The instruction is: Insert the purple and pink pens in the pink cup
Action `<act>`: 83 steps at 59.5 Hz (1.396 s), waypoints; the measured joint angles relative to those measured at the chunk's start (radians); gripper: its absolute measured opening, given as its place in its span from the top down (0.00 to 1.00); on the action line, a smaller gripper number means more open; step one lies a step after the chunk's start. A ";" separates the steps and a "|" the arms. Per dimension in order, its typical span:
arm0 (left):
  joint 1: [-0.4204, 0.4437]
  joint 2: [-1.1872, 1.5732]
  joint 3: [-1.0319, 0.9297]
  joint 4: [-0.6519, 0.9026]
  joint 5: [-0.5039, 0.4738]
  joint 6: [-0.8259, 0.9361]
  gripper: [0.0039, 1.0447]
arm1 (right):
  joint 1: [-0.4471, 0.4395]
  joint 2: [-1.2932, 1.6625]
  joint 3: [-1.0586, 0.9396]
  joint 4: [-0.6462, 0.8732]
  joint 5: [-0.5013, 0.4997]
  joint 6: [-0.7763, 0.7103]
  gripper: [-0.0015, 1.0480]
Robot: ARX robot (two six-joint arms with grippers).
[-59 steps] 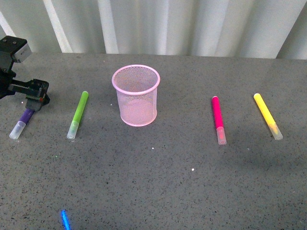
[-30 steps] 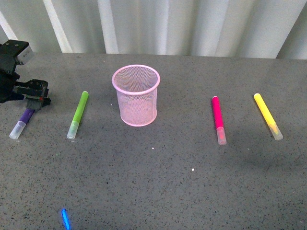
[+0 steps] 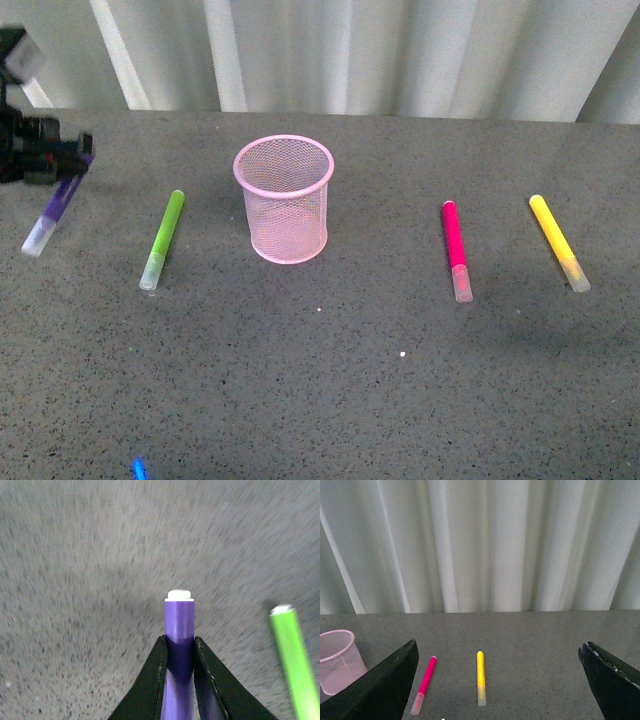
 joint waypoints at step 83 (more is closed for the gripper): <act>-0.531 0.051 -0.131 0.792 -0.537 -0.345 0.89 | 0.000 0.000 0.000 0.000 0.000 0.000 0.07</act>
